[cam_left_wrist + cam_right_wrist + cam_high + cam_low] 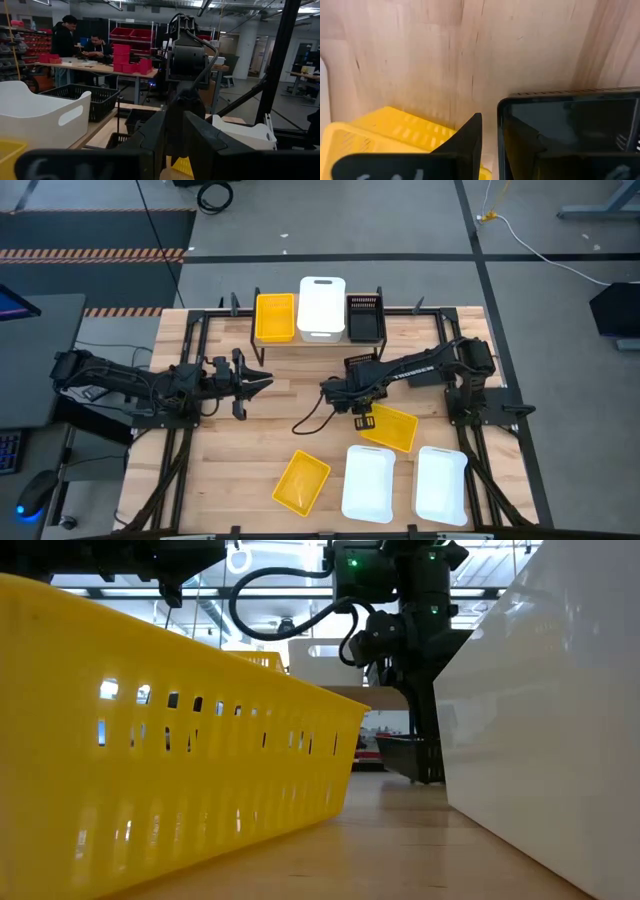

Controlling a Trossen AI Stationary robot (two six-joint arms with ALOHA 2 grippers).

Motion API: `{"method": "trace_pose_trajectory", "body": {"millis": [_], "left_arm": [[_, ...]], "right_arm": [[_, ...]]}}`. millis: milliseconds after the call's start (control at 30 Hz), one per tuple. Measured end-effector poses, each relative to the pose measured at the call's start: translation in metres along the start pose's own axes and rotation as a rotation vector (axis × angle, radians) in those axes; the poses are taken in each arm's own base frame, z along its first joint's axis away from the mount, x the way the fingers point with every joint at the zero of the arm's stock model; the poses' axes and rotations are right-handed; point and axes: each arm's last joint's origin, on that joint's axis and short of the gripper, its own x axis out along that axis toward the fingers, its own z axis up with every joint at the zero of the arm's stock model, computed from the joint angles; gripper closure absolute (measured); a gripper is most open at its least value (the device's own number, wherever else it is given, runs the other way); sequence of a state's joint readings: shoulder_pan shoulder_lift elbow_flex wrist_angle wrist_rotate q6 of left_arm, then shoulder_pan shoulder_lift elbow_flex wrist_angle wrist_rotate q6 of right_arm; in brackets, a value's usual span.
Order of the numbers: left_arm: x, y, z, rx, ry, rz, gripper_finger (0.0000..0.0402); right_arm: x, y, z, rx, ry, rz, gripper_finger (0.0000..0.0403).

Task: Stack baskets on shelf by color
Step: Stack the left black basket on the black basket on the shelf

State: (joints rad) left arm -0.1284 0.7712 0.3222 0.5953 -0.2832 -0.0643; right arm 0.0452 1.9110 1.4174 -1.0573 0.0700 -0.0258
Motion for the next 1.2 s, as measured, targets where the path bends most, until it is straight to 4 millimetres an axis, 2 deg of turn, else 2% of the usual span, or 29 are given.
{"method": "trace_pose_trajectory", "body": {"millis": [233, 367, 667, 767, 1000, 1200], "left_arm": [[0.0, 0.0, 0.0, 0.0, 0.0, 0.0, 0.0324], [0.0, 0.0, 0.0, 0.0, 0.0, 0.0, 0.0324], [0.0, 0.0, 0.0, 0.0, 0.0, 0.0, 0.0324], [0.0, 0.0, 0.0, -0.001, -0.001, 0.0, 0.0324], [0.0, 0.0, 0.0, -0.003, 0.0, 0.0, 0.0324], [0.0, 0.0, 0.0, -0.003, -0.001, 0.0, 0.0324]], "right_arm": [[-0.001, 0.0, -0.005, 0.0, 0.051, 0.002, 0.0304], [-0.002, 0.0, -0.01, 0.022, 0.099, 0.002, 0.0272], [-0.021, -0.002, -0.015, 0.041, 0.041, -0.042, 0.0204], [-0.019, -0.002, -0.017, 0.025, 0.056, -0.041, 0.02], [0.002, -0.001, -0.022, 0.021, 0.047, -0.043, 0.0205], [0.011, -0.005, -0.023, 0.028, 0.022, -0.056, 0.0213]]}}
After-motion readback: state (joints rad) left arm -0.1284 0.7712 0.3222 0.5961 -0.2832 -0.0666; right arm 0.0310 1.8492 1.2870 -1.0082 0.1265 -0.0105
